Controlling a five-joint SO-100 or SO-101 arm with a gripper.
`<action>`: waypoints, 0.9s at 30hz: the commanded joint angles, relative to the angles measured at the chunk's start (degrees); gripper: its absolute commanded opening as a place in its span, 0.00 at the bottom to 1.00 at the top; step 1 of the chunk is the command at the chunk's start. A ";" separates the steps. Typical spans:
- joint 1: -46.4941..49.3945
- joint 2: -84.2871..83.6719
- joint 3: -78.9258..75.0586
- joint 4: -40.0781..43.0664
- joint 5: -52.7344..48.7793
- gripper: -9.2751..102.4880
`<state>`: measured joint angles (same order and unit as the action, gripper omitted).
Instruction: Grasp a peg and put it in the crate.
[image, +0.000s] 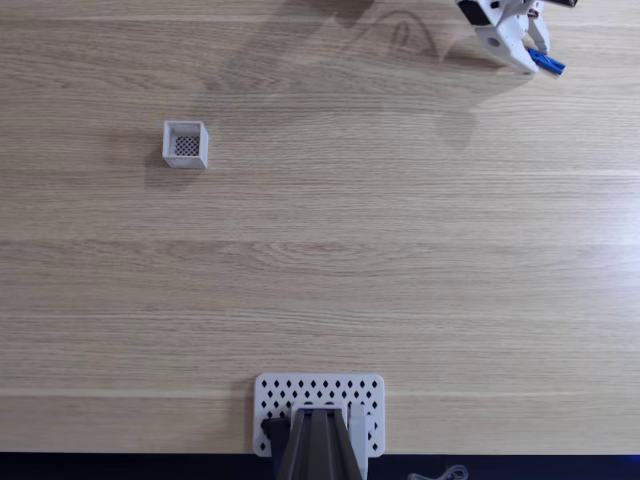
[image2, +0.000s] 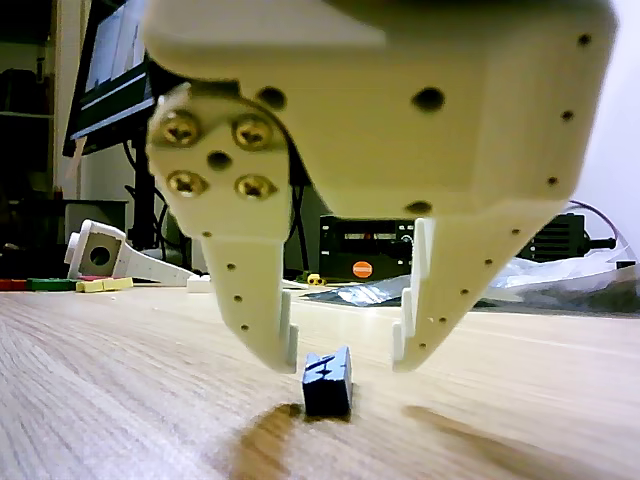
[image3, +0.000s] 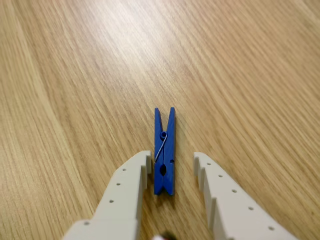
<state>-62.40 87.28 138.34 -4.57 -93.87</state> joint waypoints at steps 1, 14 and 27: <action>-0.53 1.32 -4.22 -1.23 1.76 0.20; -0.62 0.79 -4.13 -1.14 6.06 0.07; 19.42 18.90 0.97 -2.02 5.45 0.08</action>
<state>-51.15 92.37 138.25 -4.57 -88.33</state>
